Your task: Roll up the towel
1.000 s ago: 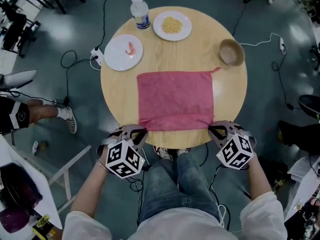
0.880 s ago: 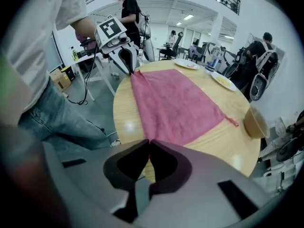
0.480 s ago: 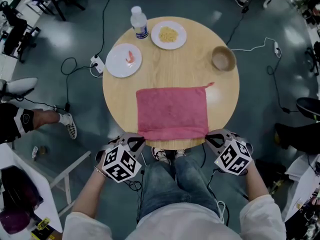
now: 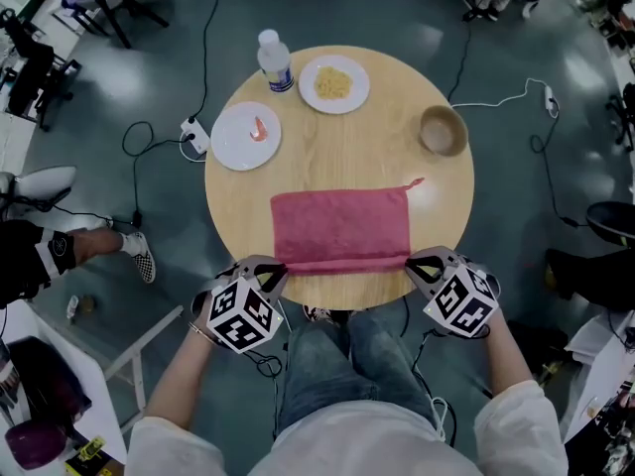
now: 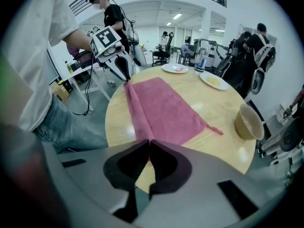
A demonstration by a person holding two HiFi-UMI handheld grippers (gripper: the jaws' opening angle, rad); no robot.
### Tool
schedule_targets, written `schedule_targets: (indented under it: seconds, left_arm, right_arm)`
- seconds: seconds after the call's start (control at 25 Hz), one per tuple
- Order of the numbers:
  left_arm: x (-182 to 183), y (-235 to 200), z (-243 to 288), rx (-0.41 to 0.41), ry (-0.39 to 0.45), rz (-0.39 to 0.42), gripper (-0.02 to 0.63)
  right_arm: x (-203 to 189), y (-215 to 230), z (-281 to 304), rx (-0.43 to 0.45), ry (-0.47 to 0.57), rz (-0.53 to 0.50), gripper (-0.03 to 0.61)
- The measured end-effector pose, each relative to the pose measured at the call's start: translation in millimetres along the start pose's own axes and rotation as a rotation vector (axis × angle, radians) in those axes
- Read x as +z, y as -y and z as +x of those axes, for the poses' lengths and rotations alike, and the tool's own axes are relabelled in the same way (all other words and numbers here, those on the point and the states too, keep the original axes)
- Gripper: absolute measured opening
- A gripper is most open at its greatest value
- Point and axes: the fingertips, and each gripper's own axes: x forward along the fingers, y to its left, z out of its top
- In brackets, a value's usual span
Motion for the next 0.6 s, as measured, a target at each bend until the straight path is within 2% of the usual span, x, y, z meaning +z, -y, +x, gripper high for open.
schedule_targets:
  seconds: [0.6]
  left_arm:
    - [1.5, -28.7, 24.5, 0.03, -0.036, -0.048, 0.025]
  right_arm:
    - [-2.9, 27.0, 26.1, -0.017, -0.051, 0.026, 0.012]
